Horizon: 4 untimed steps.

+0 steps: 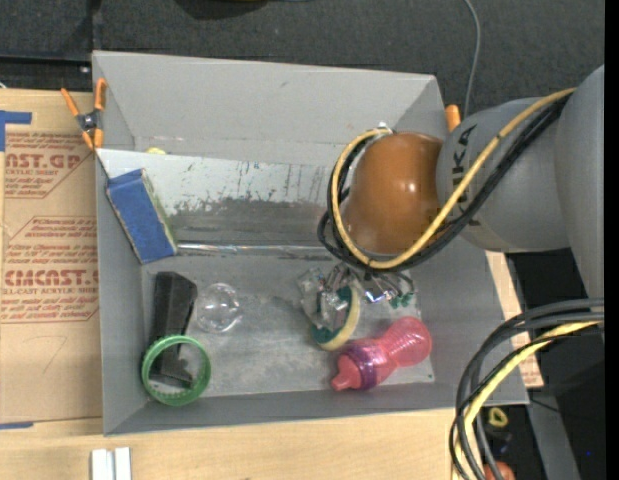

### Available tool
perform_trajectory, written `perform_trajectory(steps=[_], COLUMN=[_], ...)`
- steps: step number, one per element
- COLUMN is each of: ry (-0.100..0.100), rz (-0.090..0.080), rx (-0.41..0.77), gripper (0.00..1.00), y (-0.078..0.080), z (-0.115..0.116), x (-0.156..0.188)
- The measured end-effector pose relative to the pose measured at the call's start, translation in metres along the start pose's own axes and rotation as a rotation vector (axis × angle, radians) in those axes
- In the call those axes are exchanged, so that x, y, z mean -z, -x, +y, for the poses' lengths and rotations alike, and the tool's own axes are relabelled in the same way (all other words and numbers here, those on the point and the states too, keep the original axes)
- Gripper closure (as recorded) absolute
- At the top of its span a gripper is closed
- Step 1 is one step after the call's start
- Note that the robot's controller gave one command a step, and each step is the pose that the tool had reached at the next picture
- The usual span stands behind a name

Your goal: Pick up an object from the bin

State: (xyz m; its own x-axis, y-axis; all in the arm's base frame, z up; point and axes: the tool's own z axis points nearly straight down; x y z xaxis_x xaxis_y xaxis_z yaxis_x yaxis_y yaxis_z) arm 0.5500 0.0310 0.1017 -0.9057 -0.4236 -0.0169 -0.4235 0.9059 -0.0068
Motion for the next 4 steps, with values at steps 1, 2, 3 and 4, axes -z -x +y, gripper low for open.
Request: perform_trajectory(steps=[1,2,3,4], ry=[-0.002,-0.002,-0.005,-0.002], rz=[0.003,0.003,-0.001,-0.001], rx=[-0.293,-0.293,0.123,-0.286], gripper=[0.00,0.00,0.00,1.00], y=[-0.029,-0.029,-0.055,-0.004], z=[-0.045,-0.045,-0.020,-0.049], x=[0.043,0.043,0.001,-0.021])
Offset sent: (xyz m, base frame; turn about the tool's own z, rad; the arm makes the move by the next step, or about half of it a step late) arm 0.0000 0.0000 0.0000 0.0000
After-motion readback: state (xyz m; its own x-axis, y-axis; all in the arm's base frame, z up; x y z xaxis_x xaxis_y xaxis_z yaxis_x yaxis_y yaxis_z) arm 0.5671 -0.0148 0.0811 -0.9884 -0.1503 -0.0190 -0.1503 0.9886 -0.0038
